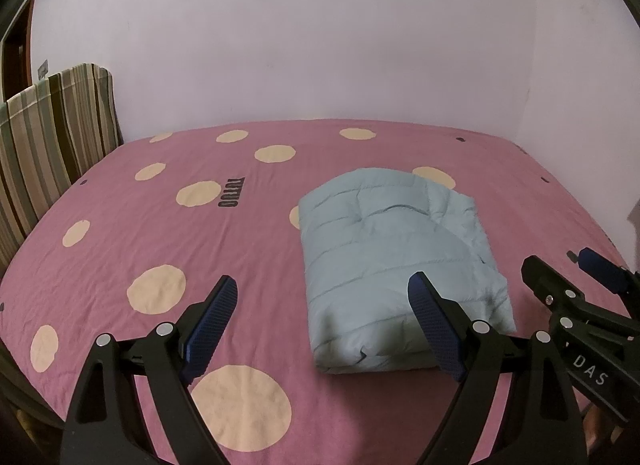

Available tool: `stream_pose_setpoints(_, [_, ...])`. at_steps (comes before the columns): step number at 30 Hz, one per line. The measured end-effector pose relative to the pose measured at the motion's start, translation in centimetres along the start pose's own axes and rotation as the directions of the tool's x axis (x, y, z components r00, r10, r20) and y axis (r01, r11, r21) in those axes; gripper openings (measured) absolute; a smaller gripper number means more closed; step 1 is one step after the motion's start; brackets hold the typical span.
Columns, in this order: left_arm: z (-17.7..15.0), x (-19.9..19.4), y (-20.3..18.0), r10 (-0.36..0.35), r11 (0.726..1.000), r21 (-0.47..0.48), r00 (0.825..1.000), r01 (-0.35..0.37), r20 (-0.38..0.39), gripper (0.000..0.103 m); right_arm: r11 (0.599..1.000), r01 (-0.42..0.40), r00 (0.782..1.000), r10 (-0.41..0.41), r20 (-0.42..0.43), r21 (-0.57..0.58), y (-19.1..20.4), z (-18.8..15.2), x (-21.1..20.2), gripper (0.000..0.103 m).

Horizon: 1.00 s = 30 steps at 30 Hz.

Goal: Fold large clothes

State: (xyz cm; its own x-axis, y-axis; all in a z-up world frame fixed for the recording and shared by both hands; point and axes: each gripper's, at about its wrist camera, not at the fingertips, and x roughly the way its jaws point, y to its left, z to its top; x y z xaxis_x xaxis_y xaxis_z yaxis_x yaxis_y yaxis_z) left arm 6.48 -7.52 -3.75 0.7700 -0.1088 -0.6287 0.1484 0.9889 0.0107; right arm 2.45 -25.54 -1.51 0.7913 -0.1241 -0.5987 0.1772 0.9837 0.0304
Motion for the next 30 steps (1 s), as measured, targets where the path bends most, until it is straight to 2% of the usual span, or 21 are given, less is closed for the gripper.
stream_pose_setpoints(30, [-0.25,0.35,0.03,-0.014,1.000,0.006,1.000,0.014,0.000,0.087,1.000,-0.001,1.000,0.001,-0.002,-0.002,-0.15,-0.19,0.04,0.082])
